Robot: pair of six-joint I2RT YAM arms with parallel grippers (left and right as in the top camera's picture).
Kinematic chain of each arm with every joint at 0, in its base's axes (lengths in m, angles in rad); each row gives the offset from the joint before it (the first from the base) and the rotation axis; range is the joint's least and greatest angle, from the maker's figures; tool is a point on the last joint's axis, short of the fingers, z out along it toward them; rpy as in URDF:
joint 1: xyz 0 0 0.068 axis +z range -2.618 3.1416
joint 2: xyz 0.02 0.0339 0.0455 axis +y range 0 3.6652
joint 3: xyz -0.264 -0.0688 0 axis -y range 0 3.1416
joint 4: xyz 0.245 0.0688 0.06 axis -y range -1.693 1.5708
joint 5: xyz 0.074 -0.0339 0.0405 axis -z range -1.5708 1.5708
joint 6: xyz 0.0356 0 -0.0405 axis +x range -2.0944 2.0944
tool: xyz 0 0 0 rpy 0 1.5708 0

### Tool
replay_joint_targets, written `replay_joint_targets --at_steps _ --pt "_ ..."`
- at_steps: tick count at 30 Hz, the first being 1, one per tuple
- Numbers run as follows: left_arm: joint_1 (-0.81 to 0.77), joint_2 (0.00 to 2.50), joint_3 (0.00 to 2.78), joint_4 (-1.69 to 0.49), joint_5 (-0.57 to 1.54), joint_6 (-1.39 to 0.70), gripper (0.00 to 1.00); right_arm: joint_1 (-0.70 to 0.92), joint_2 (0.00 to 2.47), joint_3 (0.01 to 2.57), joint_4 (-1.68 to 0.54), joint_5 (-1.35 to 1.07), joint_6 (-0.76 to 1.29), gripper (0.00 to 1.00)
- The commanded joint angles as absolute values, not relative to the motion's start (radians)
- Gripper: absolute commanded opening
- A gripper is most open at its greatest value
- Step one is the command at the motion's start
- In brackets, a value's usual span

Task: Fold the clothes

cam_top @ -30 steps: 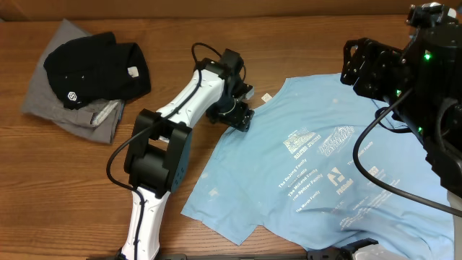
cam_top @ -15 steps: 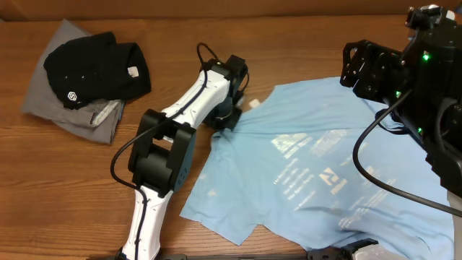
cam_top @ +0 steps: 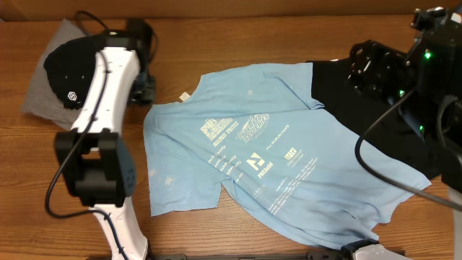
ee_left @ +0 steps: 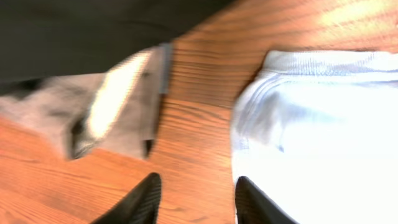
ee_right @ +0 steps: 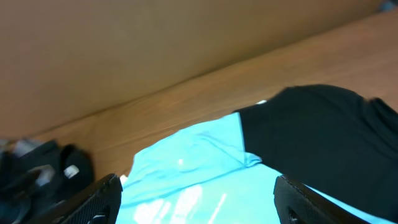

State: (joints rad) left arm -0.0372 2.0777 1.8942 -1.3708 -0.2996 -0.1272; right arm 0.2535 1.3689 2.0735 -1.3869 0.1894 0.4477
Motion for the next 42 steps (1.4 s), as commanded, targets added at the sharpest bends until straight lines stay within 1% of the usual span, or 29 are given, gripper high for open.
replay_joint_targets --at_steps 1,2,3,6,8,11,13,15,20,23,30,35,42 --pt "-0.039 2.019 1.913 -1.378 -0.231 -0.070 0.64 0.178 1.430 2.075 -1.401 0.210 0.496 0.82" --pt "-0.039 2.012 1.913 -1.379 -0.231 -0.065 0.75 0.146 1.455 2.075 -1.410 0.210 0.495 0.82" --pt "-0.040 2.005 1.913 -1.380 -0.231 -0.065 1.00 0.111 1.482 2.075 -1.419 0.209 0.496 0.82" --pt "-0.041 1.986 1.914 -1.379 -0.178 -0.028 1.00 -0.003 1.572 2.075 -1.441 0.209 0.499 0.82" --pt "-0.041 1.977 1.914 -1.380 -0.124 -0.019 1.00 -0.096 1.645 2.075 -1.447 0.201 0.498 0.84" --pt "-0.041 1.972 1.914 -1.390 -0.023 -0.017 1.00 -0.229 1.754 2.075 -1.441 0.120 0.489 0.87" --pt "-0.041 1.972 1.914 -1.406 0.025 -0.017 1.00 -0.321 1.842 2.075 -1.430 0.044 0.444 0.88" --pt "-0.041 1.972 1.914 -1.419 0.057 -0.018 1.00 -0.398 1.933 2.074 -1.425 0.019 0.438 0.88" --pt "-0.041 1.972 1.914 -1.437 0.109 -0.018 1.00 -0.532 2.143 2.074 -1.382 -0.006 0.405 0.89" --pt "-0.041 1.972 1.914 -1.441 0.114 -0.018 1.00 -0.585 2.234 2.074 -1.329 -0.072 0.343 0.90" --pt "-0.042 1.972 1.914 -1.441 0.131 -0.018 1.00 -0.639 2.367 2.074 -1.201 -0.073 0.297 0.92" --pt "-0.042 1.972 1.914 -1.439 0.131 -0.019 1.00 -0.629 2.385 2.054 -1.125 -0.077 0.279 0.95" --pt "-0.045 1.972 1.914 -1.441 0.133 -0.022 1.00 -0.624 2.385 1.953 -1.037 -0.077 0.279 0.95"
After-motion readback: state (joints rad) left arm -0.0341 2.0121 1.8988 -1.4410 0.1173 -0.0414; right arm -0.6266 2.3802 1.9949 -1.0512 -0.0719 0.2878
